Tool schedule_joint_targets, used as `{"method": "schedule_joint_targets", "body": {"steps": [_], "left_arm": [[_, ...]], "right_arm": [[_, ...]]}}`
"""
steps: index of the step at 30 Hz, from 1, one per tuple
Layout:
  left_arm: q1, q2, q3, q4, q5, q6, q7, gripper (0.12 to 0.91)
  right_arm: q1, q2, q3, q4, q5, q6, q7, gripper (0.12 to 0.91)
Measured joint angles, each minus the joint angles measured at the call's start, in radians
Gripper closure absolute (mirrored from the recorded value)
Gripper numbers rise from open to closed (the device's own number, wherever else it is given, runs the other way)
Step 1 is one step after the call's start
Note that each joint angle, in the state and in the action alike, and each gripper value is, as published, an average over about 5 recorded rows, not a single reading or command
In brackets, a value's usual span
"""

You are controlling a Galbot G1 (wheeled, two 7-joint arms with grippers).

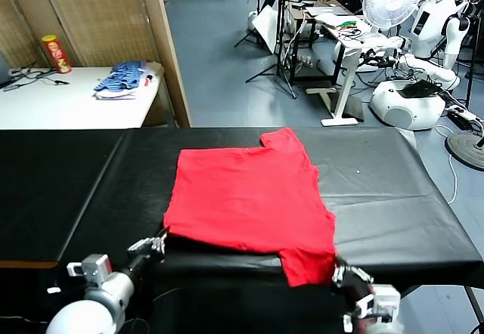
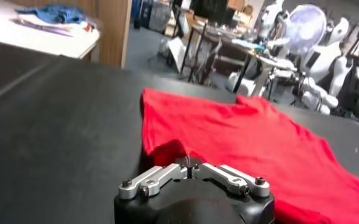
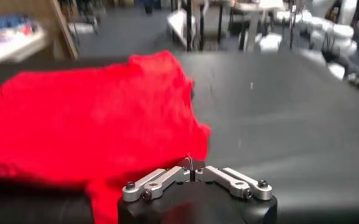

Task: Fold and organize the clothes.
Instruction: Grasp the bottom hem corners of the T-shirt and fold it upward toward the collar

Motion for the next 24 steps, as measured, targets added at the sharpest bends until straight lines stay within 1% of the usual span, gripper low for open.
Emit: {"method": "schedule_joint_targets", "body": {"steps": [4, 7, 12, 16, 18, 19, 21, 22, 23, 24], "left_arm": [[-0.052, 0.002, 0.016, 0.036, 0.020, -0.010, 0.002, 0.905], [-0.091, 0.007, 0.030, 0.072, 0.059, -0.018, 0.008, 0.905], [-0.150, 0.023, 0.056, 0.142, 0.102, -0.025, 0.013, 0.905], [-0.192, 0.038, 0.075, 0.197, 0.135, -0.027, 0.018, 0.905], [-0.215, 0.044, 0.087, 0.225, 0.152, -0.028, 0.021, 0.905], [-0.225, 0.046, 0.093, 0.237, 0.158, -0.028, 0.023, 0.904], [-0.245, 0.047, 0.103, 0.257, 0.163, -0.023, 0.023, 0.893], [-0.253, 0.047, 0.106, 0.264, 0.165, -0.021, 0.023, 0.865], [-0.258, 0.046, 0.109, 0.269, 0.168, -0.018, 0.024, 0.837], [-0.261, 0.046, 0.111, 0.271, 0.172, -0.016, 0.025, 0.792]], "right_arm": [[0.107, -0.019, -0.025, -0.102, -0.001, 0.024, -0.012, 0.904], [0.178, -0.031, -0.047, -0.174, -0.004, 0.036, -0.022, 0.904], [0.278, -0.043, -0.086, -0.290, -0.027, 0.062, -0.045, 0.904], [0.336, -0.040, -0.107, -0.367, -0.034, 0.094, -0.073, 0.904], [0.349, -0.040, -0.110, -0.389, -0.025, 0.095, -0.093, 0.903], [0.350, -0.043, -0.109, -0.393, -0.019, 0.090, -0.104, 0.891], [0.344, -0.051, -0.107, -0.390, -0.008, 0.076, -0.122, 0.835], [0.337, -0.056, -0.105, -0.381, -0.002, 0.068, -0.127, 0.791], [0.327, -0.062, -0.102, -0.369, 0.003, 0.061, -0.131, 0.730], [0.316, -0.068, -0.098, -0.353, 0.009, 0.054, -0.131, 0.679]]}}
